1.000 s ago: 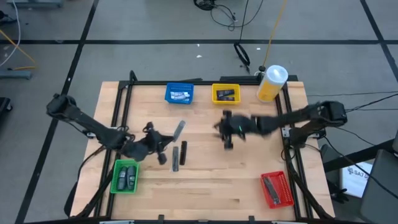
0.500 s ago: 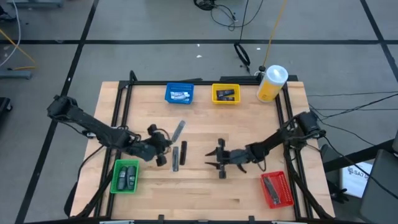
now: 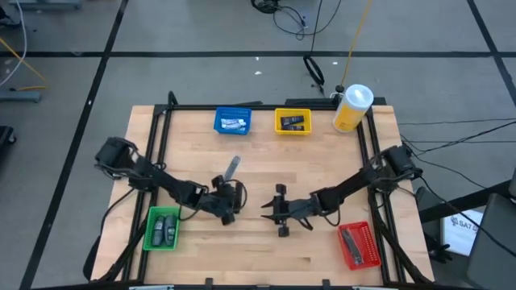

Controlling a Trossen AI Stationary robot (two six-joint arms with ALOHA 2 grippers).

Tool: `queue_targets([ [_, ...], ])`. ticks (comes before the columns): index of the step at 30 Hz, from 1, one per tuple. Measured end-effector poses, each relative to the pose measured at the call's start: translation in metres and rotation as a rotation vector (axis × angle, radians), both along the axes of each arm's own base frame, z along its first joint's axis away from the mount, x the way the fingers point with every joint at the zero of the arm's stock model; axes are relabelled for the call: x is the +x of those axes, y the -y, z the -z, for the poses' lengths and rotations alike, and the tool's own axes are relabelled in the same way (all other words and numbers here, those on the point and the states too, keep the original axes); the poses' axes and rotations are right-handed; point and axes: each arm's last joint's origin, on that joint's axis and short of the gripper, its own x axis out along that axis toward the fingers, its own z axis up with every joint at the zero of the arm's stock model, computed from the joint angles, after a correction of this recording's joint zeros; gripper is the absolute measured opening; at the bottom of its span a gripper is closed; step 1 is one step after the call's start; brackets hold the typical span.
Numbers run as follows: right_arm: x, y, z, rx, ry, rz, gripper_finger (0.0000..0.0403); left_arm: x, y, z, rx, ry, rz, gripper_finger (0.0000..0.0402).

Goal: Pick & Place Travel size toiletries
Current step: Put the black hair comb into the red bin

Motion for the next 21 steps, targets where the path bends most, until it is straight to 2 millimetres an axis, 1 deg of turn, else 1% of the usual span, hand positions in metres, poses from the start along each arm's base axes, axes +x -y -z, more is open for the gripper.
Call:
queue_targets([
  [5, -0.011, -0.005, -0.018, -0.003, -0.011, -0.026, 0.0126, 0.016, -0.002, 0.012, -0.108, 0.059, -0.002, 0.0026],
  [7, -0.014, -0.008, -0.02, 0.0, -0.007, -0.037, 0.0125, 0.024, -0.001, 0.014, -0.143, 0.103, 0.02, 0.0026],
  [11, -0.024, -0.011, -0.017, -0.002, -0.034, -0.055, 0.0125, 0.048, 0.008, 0.018, -0.209, 0.22, 0.162, 0.0026],
  [13, -0.028, -0.013, -0.014, 0.013, -0.046, -0.053, 0.0124, 0.064, 0.015, 0.015, -0.239, 0.273, 0.251, 0.0026],
  [14, -0.031, -0.013, -0.012, 0.015, -0.063, -0.052, 0.0124, 0.071, 0.018, 0.012, -0.238, 0.273, 0.288, 0.0026],
  [17, -0.037, -0.016, -0.007, 0.048, -0.084, -0.052, 0.0123, 0.084, 0.023, 0.001, -0.206, 0.205, 0.34, 0.0026],
  [19, -0.039, -0.017, -0.004, 0.075, -0.091, -0.042, 0.0123, 0.086, 0.022, -0.008, -0.157, 0.132, 0.311, 0.0026],
  [21, -0.04, -0.017, 0.002, 0.086, -0.107, -0.044, 0.0122, 0.087, 0.02, -0.016, -0.094, 0.074, 0.241, 0.0026],
])
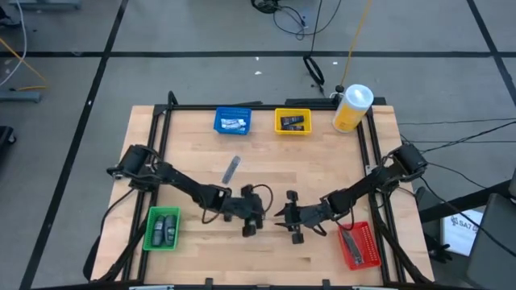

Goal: Pick & Place Travel size toiletries
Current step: Put the black hair comb into the red bin

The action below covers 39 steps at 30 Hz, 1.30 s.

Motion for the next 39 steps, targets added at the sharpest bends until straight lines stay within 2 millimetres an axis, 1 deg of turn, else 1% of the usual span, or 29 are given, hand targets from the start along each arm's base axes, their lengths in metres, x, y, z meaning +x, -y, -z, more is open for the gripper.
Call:
queue_targets([
  [3, 0.005, -0.004, 0.006, 0.056, 0.02, -0.065, 0.0119, -0.009, -0.01, 0.003, 0.111, -0.114, -0.165, 0.0026],
  [5, 0.011, -0.007, 0.011, 0.083, 0.059, -0.088, 0.0115, -0.012, -0.017, 0.007, 0.152, -0.142, -0.269, 0.0026],
  [7, 0.019, -0.01, 0.02, 0.099, 0.068, -0.102, 0.0109, -0.013, -0.024, 0.01, 0.169, -0.161, -0.32, 0.0026],
  [10, 0.032, -0.011, 0.028, 0.109, 0.083, -0.102, 0.0099, -0.014, -0.031, 0.019, 0.164, -0.188, -0.34, 0.0026],
  [14, 0.048, -0.011, 0.034, 0.127, 0.07, -0.07, 0.0084, -0.017, -0.03, 0.022, 0.165, -0.208, -0.346, 0.0026],
  [16, 0.05, -0.008, 0.04, 0.133, 0.032, -0.048, 0.0077, -0.019, -0.026, 0.023, 0.171, -0.218, -0.335, 0.0026],
  [18, 0.05, -0.005, 0.04, 0.128, 0.0, -0.012, 0.007, -0.022, -0.021, 0.024, 0.175, -0.229, -0.325, 0.0026],
  [20, 0.045, -0.002, 0.037, 0.102, -0.051, 0.025, 0.0063, -0.025, -0.015, 0.024, 0.177, -0.238, -0.306, 0.0026],
  [25, 0.024, 0.005, 0.013, 0.058, -0.189, 0.076, 0.0046, -0.029, 0.006, 0.02, 0.101, -0.243, -0.192, 0.0026],
  [29, 0.005, 0.008, -0.008, 0.12, -0.223, 0.123, 0.0037, -0.033, 0.019, 0.01, 0.047, -0.22, -0.121, 0.0026],
  [32, -0.011, 0.01, -0.012, 0.178, -0.226, 0.147, 0.0038, -0.033, 0.026, 0.0, 0.024, -0.157, -0.086, 0.0026],
  [35, -0.027, 0.016, -0.015, 0.238, -0.226, 0.182, 0.0051, -0.028, 0.034, -0.008, 0.017, -0.055, -0.035, 0.0026],
  [39, -0.044, 0.036, -0.015, 0.315, -0.231, 0.269, 0.0096, -0.018, 0.04, -0.006, 0.009, 0.047, 0.022, 0.0026],
])
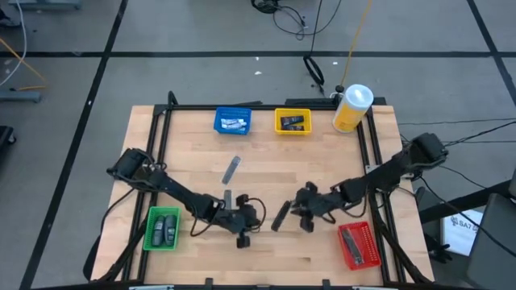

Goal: Pick & Place Travel size toiletries
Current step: Put the black hair comb into the red bin

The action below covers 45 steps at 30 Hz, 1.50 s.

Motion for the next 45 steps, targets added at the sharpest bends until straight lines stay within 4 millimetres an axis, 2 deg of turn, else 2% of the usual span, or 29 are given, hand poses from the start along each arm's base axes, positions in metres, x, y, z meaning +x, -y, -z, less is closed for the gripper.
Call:
queue_targets([
  [4, -0.012, 0.025, 0.008, 0.086, -0.016, 0.047, 0.0156, 0.009, 0.003, 0.004, -0.028, 0.078, 0.045, 0.0026],
  [8, -0.015, 0.044, 0.02, 0.155, 0.018, 0.05, 0.021, 0.02, 0.004, 0.019, -0.107, 0.147, 0.139, 0.0026],
  [15, -0.006, 0.059, 0.029, 0.175, 0.067, 0.01, 0.0268, 0.042, -0.003, 0.048, -0.153, 0.094, 0.138, 0.0026],
  [22, -0.006, 0.063, 0.033, 0.213, 0.045, -0.036, 0.0278, 0.046, -0.017, 0.051, -0.122, 0.025, 0.026, 0.0026],
  [31, -0.006, 0.067, 0.034, 0.219, 0.026, -0.022, 0.0273, 0.046, -0.024, 0.054, -0.087, -0.015, -0.019, 0.0026],
  [39, -0.006, 0.087, 0.029, 0.278, 0.025, 0.015, 0.0272, 0.045, -0.023, 0.055, -0.078, -0.018, -0.01, 0.0026],
  [45, -0.008, 0.1, 0.034, 0.358, -0.018, 0.027, 0.0272, 0.044, -0.022, 0.055, -0.073, -0.022, -0.001, 0.0026],
])
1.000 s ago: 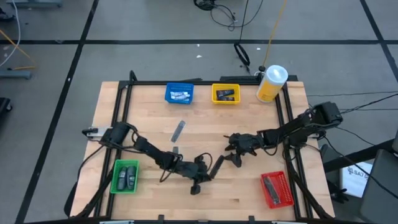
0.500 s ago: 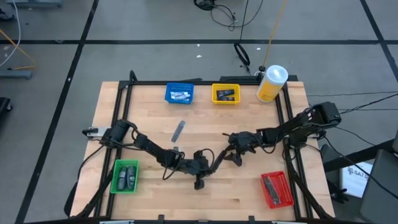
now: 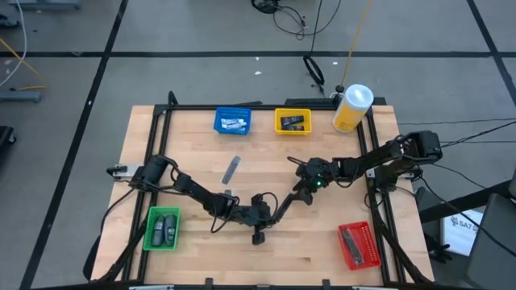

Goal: Pick & Place Travel size toiletries
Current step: Put the black hair comb into the red bin

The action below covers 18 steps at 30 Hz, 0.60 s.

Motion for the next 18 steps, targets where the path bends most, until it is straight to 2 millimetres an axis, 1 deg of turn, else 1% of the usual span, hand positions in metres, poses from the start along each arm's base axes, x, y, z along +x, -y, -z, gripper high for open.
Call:
queue_targets([
  [8, -0.0008, 0.0008, 0.0005, 0.031, -0.008, -0.03, 0.027, -0.0004, -0.0004, 0.0009, 0.023, 0.0, 0.004, 0.0026],
  [18, -0.0008, 0.0003, 0.0005, 0.037, -0.008, -0.038, 0.027, 0.0018, -0.0075, 0.001, 0.041, 0.003, -0.02, 0.0026],
])
